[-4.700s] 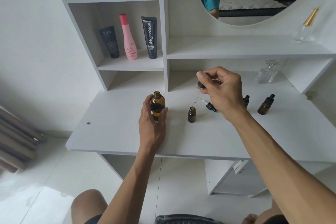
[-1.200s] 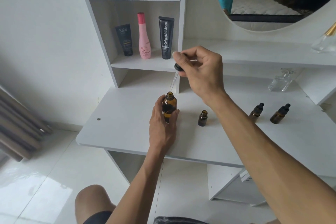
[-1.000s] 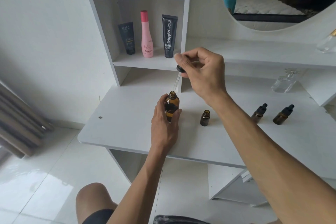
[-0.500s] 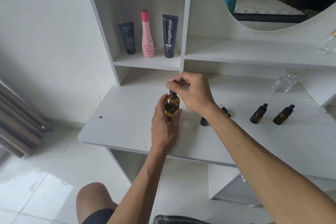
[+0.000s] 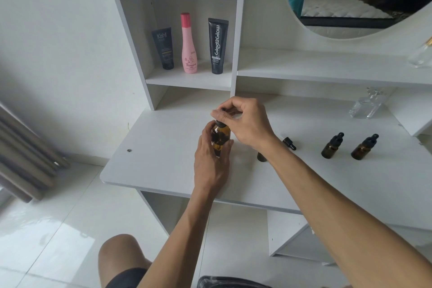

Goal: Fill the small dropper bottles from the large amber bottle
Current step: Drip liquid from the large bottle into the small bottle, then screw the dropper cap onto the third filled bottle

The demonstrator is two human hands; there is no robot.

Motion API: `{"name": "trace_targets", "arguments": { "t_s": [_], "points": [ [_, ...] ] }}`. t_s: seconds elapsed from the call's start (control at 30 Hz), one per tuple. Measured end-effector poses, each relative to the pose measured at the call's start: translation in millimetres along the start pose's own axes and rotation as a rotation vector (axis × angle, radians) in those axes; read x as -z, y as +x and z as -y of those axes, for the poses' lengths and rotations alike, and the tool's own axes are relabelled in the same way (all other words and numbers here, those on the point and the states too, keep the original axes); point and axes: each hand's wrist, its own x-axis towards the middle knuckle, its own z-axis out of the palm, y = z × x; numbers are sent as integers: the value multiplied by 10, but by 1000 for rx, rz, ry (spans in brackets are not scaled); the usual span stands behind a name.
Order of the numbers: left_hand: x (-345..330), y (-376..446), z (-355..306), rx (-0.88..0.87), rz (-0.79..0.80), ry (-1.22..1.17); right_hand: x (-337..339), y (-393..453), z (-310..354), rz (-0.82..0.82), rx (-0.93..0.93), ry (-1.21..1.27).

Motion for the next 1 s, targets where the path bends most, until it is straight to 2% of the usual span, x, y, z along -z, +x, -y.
{"name": "trace_targets", "arguments": {
  "t_s": [0.67,0.8,0.9,1.0],
  "points": [
    [-22,-14,14,-18,-1,-3,104,-65,33,-22,-15,-39],
    [-16,8,28,-11,-18,8,309,-30,3,-135,-24,2],
    [-14,15,29,-17,-25,19,592,-29,-191,-270,-57,-136],
    [-22,2,15,-20,-29,21,825,-102,-500,-264,-178,-288]
  ]
}}
